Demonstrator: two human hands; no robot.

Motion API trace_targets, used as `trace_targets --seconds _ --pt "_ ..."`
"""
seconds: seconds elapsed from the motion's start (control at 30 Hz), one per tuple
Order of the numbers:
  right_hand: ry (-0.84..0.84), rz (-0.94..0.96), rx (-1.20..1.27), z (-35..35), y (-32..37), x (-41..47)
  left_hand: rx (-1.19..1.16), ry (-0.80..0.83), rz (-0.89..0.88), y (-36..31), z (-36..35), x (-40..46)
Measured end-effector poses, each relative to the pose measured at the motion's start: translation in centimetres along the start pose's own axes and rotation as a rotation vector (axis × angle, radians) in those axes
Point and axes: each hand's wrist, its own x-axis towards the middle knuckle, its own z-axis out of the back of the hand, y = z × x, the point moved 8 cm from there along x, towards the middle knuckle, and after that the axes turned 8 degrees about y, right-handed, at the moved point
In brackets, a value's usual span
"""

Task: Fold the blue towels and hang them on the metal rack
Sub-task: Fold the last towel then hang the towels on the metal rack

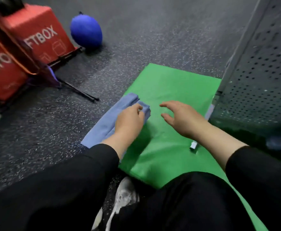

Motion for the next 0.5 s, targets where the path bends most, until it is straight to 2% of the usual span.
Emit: trace_targets --seconds 0.1,0.23,0.33,0.5 --pt "0.155 0.03 -0.133 -4.8 2.8 5.2 0.063 -0.005 0.087 6.4 1.9 0.0" --pt "0.281 0.119 -0.315 -11.3 4.9 9.1 0.095 0.03 0.109 11.5 1.5 0.7" --pt "0.332 0.083 -0.418 -14.3 4.4 10.2 0.096 0.045 0.106 13.6 0.7 1.4" --pt "0.35 0.061 -0.408 -16.1 4.2 10.7 0.113 0.002 0.146 16.6 2.0 3.7"
